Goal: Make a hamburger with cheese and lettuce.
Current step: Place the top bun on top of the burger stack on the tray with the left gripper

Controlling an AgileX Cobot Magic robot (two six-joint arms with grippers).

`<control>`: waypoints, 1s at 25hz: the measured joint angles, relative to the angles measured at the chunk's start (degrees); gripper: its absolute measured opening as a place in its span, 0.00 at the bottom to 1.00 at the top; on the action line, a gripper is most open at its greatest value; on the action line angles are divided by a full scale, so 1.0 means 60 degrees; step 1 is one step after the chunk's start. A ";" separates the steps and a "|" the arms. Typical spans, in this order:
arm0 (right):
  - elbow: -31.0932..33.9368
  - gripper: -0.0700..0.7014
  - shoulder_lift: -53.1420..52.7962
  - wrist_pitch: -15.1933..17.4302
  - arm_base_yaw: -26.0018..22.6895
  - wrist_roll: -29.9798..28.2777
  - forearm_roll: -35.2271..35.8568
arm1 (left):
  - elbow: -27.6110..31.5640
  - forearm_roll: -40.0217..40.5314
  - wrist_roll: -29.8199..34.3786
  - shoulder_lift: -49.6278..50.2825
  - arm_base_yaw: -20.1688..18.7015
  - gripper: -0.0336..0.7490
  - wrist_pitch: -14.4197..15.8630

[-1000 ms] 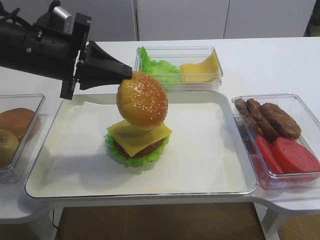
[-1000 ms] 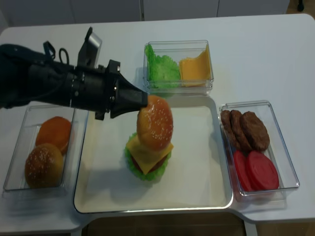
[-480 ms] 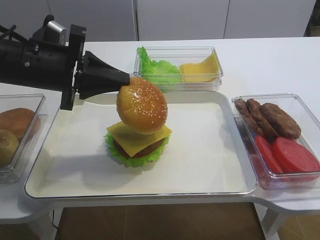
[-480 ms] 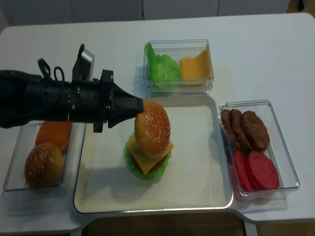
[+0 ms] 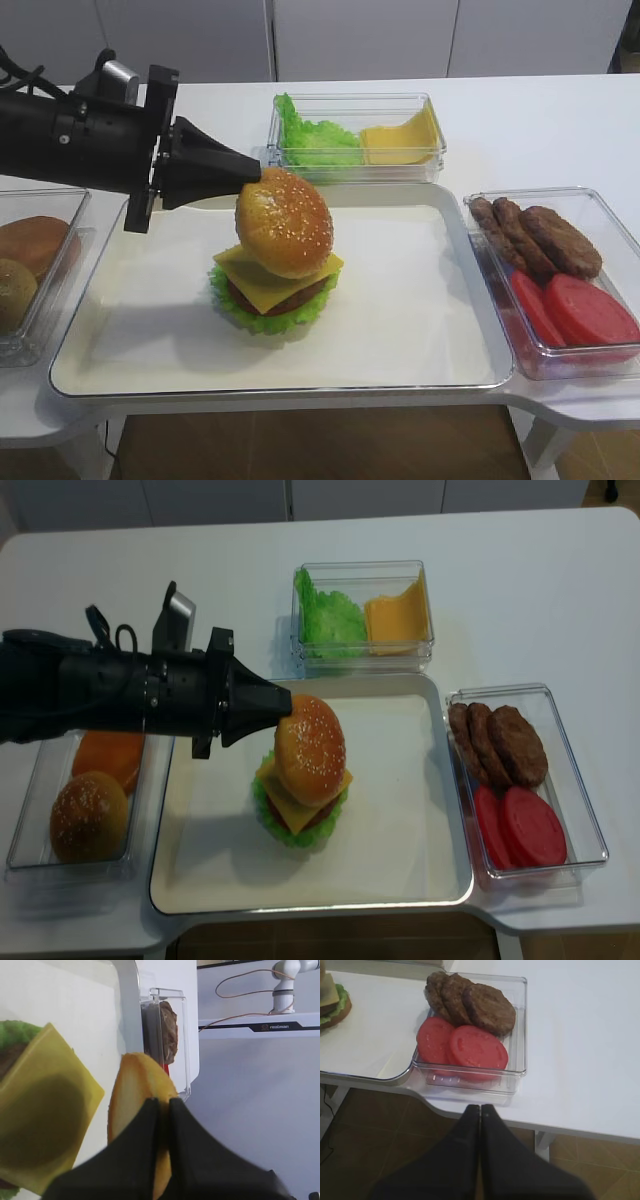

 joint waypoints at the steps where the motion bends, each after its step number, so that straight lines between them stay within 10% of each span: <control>1: 0.0000 0.09 0.0000 0.0000 0.0000 0.0000 0.0000 | 0.0000 0.0000 0.0000 0.0000 0.0000 0.08 0.0000; 25: 0.0000 0.09 0.0000 0.0000 0.0000 0.0000 0.0000 | 0.0080 -0.0154 0.0319 0.0422 0.0024 0.08 -0.0021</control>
